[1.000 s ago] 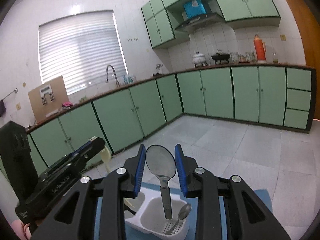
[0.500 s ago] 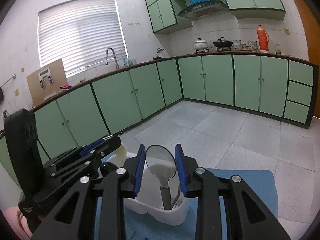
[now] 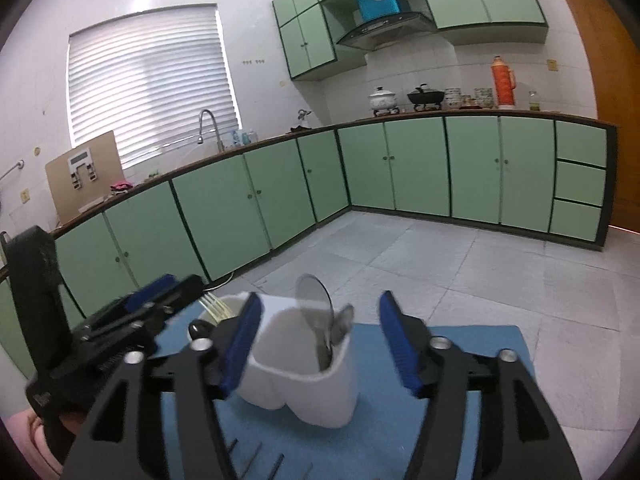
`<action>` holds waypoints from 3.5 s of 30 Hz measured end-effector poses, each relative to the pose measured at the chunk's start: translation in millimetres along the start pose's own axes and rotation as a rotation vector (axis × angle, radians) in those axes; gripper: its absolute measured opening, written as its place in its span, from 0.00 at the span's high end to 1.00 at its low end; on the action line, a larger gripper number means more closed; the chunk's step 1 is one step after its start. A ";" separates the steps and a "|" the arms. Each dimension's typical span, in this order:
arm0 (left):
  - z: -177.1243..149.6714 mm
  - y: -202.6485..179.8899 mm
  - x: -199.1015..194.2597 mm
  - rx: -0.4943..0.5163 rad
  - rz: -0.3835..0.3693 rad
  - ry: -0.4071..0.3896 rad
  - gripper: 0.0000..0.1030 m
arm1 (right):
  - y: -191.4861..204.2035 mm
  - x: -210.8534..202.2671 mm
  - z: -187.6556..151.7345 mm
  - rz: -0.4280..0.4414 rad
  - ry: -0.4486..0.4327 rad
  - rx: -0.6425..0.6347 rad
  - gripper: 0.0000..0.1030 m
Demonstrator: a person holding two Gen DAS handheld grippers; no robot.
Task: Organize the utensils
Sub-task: 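Withdraw both tools from the holder back over the chopsticks, then grasp a black gold-banded chopstick with left gripper while right grasps a wooden chopstick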
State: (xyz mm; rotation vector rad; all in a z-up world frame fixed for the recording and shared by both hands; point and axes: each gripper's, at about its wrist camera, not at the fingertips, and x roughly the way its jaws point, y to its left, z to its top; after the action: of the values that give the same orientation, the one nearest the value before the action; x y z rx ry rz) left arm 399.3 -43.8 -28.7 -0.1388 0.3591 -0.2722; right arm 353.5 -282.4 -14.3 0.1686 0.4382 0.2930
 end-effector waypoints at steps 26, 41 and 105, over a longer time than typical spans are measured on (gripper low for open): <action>-129.1 -10.3 -166.8 0.051 0.072 0.242 0.09 | 14.1 -157.2 -151.6 -0.223 0.126 0.059 0.05; -181.6 -27.5 -207.5 0.009 0.073 0.380 0.09 | 40.1 -185.1 -224.5 -0.193 0.359 0.082 0.53; -216.6 -63.3 -196.2 0.031 0.028 0.455 0.91 | 45.3 -165.7 -240.8 -0.202 0.383 0.091 0.92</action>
State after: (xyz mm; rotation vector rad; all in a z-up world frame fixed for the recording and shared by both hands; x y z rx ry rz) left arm 128.7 -66.6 -153.8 -0.0398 0.8073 -0.2809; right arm 93.3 -268.2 -154.2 0.1560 0.8429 0.1042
